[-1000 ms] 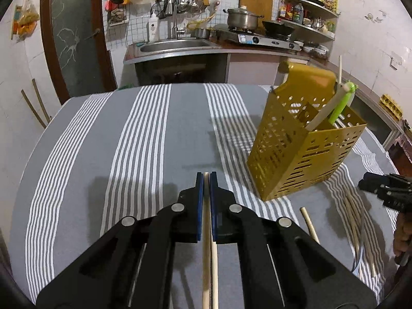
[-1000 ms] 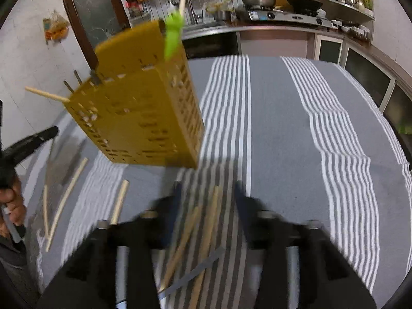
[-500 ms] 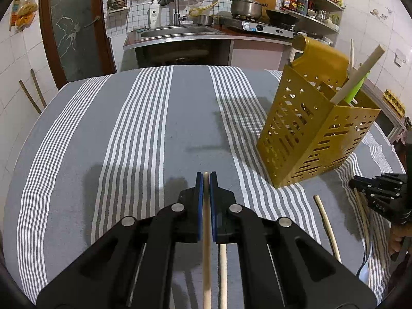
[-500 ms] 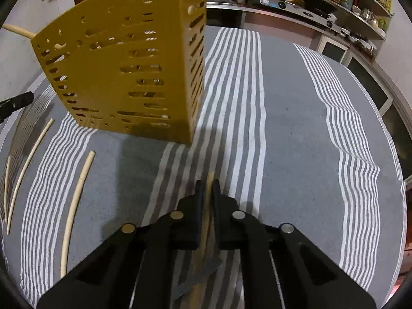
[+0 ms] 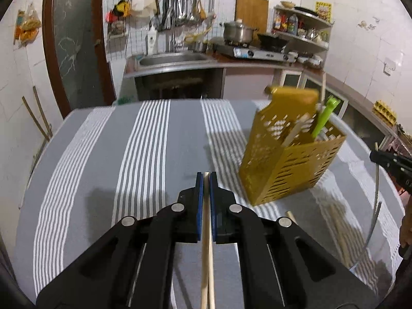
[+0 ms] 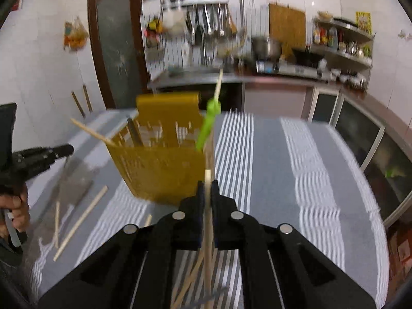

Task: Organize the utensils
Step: 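Lift both held chopsticks and carry them over the yellow holder, then lower the chopsticks into the yellow holder and open both tools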

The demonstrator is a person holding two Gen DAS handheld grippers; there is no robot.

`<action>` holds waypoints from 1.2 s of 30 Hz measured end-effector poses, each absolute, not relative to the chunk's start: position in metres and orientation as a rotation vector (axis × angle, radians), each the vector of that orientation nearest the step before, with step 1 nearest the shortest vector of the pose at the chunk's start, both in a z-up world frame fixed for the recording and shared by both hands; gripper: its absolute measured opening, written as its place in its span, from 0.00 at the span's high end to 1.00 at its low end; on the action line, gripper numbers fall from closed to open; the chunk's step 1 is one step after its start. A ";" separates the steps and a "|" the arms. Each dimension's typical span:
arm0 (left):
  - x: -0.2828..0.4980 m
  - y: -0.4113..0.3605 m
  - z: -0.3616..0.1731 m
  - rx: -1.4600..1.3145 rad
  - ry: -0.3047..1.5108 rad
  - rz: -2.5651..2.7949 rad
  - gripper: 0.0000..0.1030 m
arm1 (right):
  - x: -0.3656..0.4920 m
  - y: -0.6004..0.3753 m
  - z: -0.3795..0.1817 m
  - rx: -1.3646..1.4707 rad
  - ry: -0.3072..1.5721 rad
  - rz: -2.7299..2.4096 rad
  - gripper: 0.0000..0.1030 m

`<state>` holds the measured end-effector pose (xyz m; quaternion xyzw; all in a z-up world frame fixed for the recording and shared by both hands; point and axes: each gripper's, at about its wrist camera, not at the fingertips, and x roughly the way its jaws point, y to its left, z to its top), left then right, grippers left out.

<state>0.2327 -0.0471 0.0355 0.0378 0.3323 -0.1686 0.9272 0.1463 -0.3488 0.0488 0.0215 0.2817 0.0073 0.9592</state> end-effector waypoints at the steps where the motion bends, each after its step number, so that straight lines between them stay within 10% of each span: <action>1: 0.229 -0.048 0.041 0.078 0.668 -0.349 0.97 | 0.140 -0.347 0.057 0.039 0.540 0.016 0.95; 36: 0.135 -0.083 0.207 -0.084 0.145 -0.505 0.97 | 0.069 -0.300 0.204 -0.008 0.010 0.046 0.95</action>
